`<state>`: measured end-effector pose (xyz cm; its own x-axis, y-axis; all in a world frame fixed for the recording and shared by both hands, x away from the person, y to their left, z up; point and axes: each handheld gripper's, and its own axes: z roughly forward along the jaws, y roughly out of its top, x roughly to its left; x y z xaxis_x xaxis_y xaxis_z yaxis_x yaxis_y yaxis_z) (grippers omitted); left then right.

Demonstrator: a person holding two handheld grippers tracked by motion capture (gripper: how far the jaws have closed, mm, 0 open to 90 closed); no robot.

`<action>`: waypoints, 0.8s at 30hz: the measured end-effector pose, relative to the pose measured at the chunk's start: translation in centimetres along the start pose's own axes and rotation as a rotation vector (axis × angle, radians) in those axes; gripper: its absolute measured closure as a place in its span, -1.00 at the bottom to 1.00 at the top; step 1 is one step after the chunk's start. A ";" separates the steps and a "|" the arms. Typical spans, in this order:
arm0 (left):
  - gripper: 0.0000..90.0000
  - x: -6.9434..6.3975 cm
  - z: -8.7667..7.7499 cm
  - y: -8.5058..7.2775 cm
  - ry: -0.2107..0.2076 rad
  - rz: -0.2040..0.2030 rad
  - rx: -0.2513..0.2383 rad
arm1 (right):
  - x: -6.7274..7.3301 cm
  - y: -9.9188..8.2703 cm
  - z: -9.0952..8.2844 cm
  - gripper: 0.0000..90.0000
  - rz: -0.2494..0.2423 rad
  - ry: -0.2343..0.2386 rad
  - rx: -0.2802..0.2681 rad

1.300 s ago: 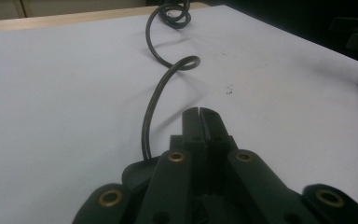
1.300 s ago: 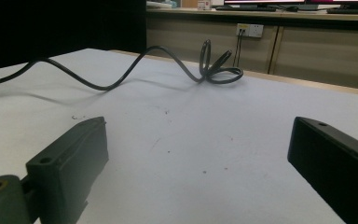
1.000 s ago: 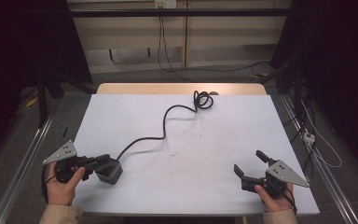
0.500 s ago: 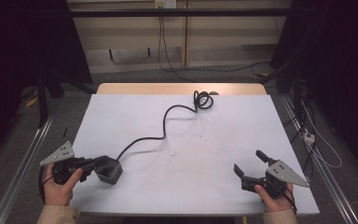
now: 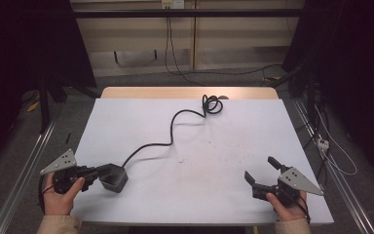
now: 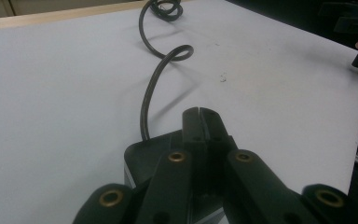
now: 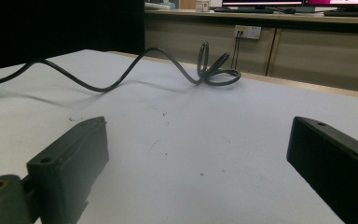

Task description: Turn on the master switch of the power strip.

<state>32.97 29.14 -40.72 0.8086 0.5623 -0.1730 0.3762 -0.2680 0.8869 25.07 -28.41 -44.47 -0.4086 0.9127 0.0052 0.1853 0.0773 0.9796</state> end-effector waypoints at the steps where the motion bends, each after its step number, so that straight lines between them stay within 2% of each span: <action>1: 1.00 0.0 0.0 0.0 0.001 0.004 0.005 | 0.0 0.0 0.0 -0.90 0.001 0.000 0.000; 12: 1.00 0.0 -0.2 -0.3 -0.009 0.008 0.009 | 0.0 0.0 0.1 -0.89 0.000 -0.001 0.000; 24: 1.00 0.0 -0.1 -0.4 -0.016 0.006 0.041 | 0.0 0.0 0.1 -0.89 0.000 0.000 0.001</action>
<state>32.79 29.31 -41.08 0.8181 0.5480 -0.1744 0.3887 -0.3034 0.8700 25.16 -28.38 -44.51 -0.4082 0.9129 0.0056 0.1864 0.0773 0.9794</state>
